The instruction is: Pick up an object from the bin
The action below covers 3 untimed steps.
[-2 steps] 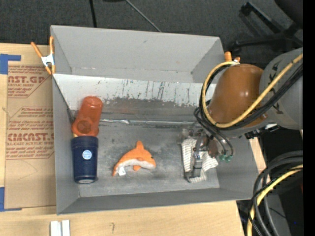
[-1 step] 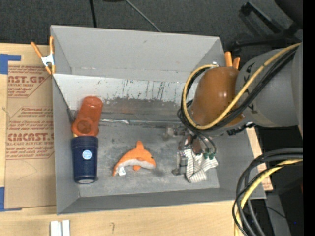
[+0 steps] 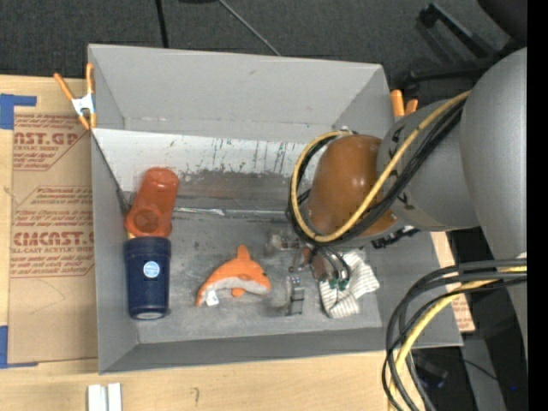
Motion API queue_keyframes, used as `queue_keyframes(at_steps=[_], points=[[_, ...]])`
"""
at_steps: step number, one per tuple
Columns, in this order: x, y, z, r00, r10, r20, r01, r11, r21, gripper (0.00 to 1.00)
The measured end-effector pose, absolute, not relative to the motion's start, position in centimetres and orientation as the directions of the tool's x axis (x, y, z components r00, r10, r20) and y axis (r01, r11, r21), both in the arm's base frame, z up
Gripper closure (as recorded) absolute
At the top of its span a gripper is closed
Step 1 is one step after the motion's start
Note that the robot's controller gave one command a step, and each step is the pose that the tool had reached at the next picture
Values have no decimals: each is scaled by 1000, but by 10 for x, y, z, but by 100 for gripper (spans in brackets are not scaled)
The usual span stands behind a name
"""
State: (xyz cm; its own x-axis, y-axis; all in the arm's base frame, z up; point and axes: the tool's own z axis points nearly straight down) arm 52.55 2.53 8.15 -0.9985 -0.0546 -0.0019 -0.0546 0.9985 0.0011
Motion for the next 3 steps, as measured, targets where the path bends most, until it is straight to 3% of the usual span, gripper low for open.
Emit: queue_keyframes(at_steps=[1, 2, 3], points=[[521, 87, 70, -978, -209, -1, -209, 978, 1, 100], [521, 87, 70, -978, -209, -1, -209, 978, 1, 100], [536, 72, 233, -970, -241, -8, -241, 970, -1, 100]])
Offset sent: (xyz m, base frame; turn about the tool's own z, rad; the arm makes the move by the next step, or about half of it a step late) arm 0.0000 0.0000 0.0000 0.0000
